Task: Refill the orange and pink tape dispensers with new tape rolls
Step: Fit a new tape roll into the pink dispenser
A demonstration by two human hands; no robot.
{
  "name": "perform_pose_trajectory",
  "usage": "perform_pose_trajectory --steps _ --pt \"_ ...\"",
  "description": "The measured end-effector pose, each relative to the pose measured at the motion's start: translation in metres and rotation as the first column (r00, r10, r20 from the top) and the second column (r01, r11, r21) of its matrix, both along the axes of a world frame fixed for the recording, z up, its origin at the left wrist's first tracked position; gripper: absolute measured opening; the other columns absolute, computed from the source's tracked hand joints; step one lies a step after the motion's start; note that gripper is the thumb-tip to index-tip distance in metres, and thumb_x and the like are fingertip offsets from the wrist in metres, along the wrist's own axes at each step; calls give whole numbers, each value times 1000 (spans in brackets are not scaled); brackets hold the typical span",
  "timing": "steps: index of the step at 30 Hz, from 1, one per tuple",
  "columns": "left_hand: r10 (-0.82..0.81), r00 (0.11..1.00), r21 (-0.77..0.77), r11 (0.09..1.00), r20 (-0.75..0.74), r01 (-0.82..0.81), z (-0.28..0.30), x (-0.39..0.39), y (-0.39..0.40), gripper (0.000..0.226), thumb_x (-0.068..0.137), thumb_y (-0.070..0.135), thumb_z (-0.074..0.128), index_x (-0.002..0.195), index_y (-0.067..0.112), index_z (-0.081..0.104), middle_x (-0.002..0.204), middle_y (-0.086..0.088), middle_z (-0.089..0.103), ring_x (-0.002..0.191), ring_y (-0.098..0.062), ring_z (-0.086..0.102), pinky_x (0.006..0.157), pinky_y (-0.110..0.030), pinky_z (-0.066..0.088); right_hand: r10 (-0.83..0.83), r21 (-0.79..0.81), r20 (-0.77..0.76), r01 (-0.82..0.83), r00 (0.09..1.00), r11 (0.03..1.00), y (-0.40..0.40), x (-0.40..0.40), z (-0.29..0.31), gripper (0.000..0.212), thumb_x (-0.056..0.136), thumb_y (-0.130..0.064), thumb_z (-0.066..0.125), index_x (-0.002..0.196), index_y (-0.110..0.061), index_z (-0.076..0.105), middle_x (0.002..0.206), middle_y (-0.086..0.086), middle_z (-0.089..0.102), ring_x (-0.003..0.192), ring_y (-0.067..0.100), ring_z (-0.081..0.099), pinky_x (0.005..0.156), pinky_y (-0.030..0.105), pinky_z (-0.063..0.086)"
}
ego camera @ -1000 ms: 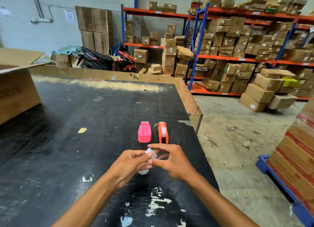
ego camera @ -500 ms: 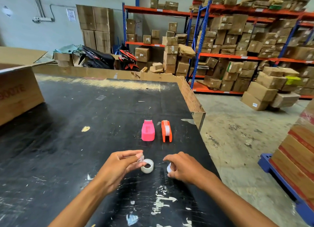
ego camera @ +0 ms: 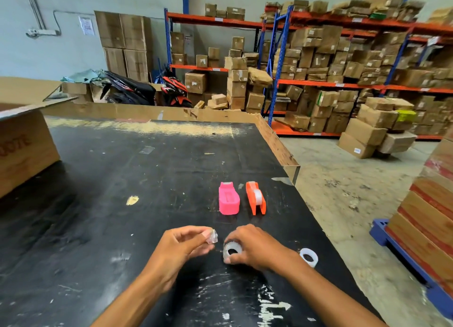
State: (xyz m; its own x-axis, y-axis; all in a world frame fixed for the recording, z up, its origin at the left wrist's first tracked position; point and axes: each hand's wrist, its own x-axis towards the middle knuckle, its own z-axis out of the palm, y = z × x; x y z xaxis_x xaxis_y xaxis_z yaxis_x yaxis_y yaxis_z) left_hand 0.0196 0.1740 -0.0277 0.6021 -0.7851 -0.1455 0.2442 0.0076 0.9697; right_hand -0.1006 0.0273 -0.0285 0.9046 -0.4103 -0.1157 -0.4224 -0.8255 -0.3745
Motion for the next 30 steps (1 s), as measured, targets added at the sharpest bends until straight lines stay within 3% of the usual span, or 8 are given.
perform_pose_trajectory --steps 2,4,6,14,19,22,26,30 --pt "10 1000 -25 1000 -11 -10 1 10 3 12 81 4 68 90 -2 75 85 -17 78 71 -20 74 64 -18 60 -127 296 198 64 972 953 2 4 0 33 76 -22 75 108 -18 69 101 6 71 87 20 65 86 40 54" --pt "16 999 -54 998 -39 -18 2 19 5 11 80 2 68 88 -3 75 85 -18 77 73 -22 74 66 -18 60 -283 581 339 37 897 813 6 5 6 34 78 -12 76 110 -10 68 100 16 69 78 15 63 80 33 56" --pt "-3 999 -69 998 -43 0 3 25 5 13 79 3 69 88 -3 75 85 -20 77 76 -24 74 68 -20 61 -353 689 395 -19 848 724 12 7 13 35 78 -8 76 112 -10 67 104 20 69 80 16 65 81 30 57" --pt "-29 996 -103 994 87 38 2 24 3 14 81 1 67 91 -4 76 89 -17 78 86 -25 73 76 -23 60 -378 658 476 -36 794 752 31 13 20 53 72 1 79 117 -19 60 99 3 72 83 9 67 82 24 57" --pt "-122 977 -96 985 176 141 10 21 3 25 89 6 60 88 22 79 94 2 79 97 -13 73 86 -22 57 -419 640 515 -10 748 768 34 16 20 60 69 3 80 120 -17 59 105 10 72 93 21 71 80 28 59" --pt "-147 972 -80 983 183 164 14 19 3 33 91 3 56 87 28 78 95 5 79 99 -11 72 91 -24 55 -435 633 532 -1 726 774 34 13 20 51 69 3 80 114 -11 62 106 11 71 91 20 71 78 29 60" --pt "-171 966 -67 980 196 187 23 13 2 44 94 0 49 83 32 77 94 11 78 101 -5 70 95 -23 50 -410 579 589 -10 697 815 33 11 18 30 70 -1 80 97 -13 72 93 -5 76 89 7 71 77 21 57" --pt "-201 953 -18 977 226 211 32 8 0 53 93 -6 40 83 30 78 96 12 78 105 -1 67 96 -20 48 -373 509 655 -19 658 860 32 11 10 27 75 -3 78 99 -14 76 101 -18 75 100 3 69 86 16 53"
